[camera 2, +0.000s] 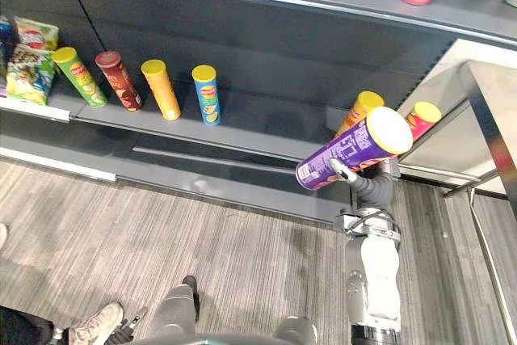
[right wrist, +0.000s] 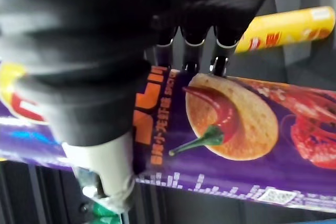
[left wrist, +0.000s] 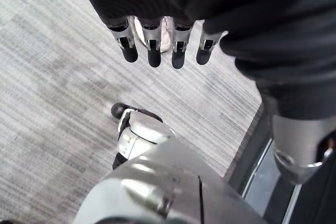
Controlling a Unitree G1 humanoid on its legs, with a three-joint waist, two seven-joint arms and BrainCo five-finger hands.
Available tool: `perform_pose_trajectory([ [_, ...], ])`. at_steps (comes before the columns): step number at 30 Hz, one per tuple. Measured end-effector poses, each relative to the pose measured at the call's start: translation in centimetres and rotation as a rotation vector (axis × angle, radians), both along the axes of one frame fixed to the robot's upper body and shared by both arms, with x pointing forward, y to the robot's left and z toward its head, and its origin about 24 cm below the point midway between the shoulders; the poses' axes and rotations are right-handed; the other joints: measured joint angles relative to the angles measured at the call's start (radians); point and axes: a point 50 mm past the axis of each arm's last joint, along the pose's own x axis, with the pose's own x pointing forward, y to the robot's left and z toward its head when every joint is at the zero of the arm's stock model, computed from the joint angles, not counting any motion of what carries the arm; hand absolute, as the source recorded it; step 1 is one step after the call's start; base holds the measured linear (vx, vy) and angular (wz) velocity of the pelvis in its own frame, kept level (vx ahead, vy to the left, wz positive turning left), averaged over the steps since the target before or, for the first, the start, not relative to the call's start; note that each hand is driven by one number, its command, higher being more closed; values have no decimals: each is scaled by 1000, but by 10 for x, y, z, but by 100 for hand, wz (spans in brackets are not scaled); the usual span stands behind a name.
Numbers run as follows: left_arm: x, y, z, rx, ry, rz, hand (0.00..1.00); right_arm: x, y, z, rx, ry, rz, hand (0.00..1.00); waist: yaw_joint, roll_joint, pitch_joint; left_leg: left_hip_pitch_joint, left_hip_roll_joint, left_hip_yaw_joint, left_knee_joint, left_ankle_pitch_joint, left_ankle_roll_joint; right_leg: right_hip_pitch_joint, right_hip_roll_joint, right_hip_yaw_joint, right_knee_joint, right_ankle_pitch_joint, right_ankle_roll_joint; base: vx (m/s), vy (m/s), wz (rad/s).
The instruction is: Put the gum and the chips on the shelf.
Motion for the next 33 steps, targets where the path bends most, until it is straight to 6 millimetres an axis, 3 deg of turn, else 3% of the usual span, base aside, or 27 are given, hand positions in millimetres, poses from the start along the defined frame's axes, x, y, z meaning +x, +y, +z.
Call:
perform_pose_trajectory([
  [2,12,-1,1,1,-25,-11,0,5,2,7,-14,-27,4,100,4,-3,0,-17,-13,41,51,-44,41,-9,-24,37,-27,96,-3,251,478,-39],
  [4,22,-4,3,-3,-50,-28,0,8,5,9,-33,-32,5,100,29,8,-3,7,-12,116,39,-62,74,-75,-36,95,-10,267,-94,203,515,-73],
  [6,26,-2,5,10,-68,-30,0,9,6,9,-33,-27,5,100,39,11,-3,36,-6,162,7,-64,105,-130,-44,92,56,324,-141,143,390,-63],
  [7,28,1,7,25,-72,-50,0,10,9,5,-27,-11,12,100,42,14,0,76,-6,205,-25,-66,136,-171,-46,56,182,280,-199,160,363,-50],
  [8,27,3,7,30,-68,-52,0,11,11,3,-25,-2,18,100,48,17,1,97,-7,221,-42,-67,142,-177,-41,39,220,261,-217,180,367,-59],
  [10,20,7,7,42,-51,-50,0,18,21,-2,-20,22,62,100,54,19,4,189,-12,265,-117,-64,154,-177,17,-20,292,154,-200,105,201,-64],
  [13,19,5,6,35,-45,-48,0,18,24,-2,-25,21,83,100,45,16,4,245,-36,291,-194,-48,169,-176,102,-79,275,38,-182,44,54,-31],
  [15,17,1,4,20,-39,-46,0,18,24,-2,-33,20,93,100,39,10,1,266,-50,301,-222,-37,169,-176,128,-81,239,2,-184,31,-43,-8],
  [18,16,-7,2,-4,-35,-41,0,18,26,-2,-39,20,110,100,32,10,3,274,-56,301,-242,-16,154,-146,163,-31,137,-2,-185,54,-139,4],
  [25,9,-10,-2,-27,-16,8,0,17,31,-3,-35,19,143,100,24,9,5,297,-25,232,-322,51,86,-47,231,-83,-20,6,-170,8,-176,19],
  [33,6,-14,-3,-26,6,-9,0,7,27,-16,-37,78,145,100,21,13,4,320,-27,217,-459,143,62,-40,260,-91,-98,45,-185,-43,-62,5],
])
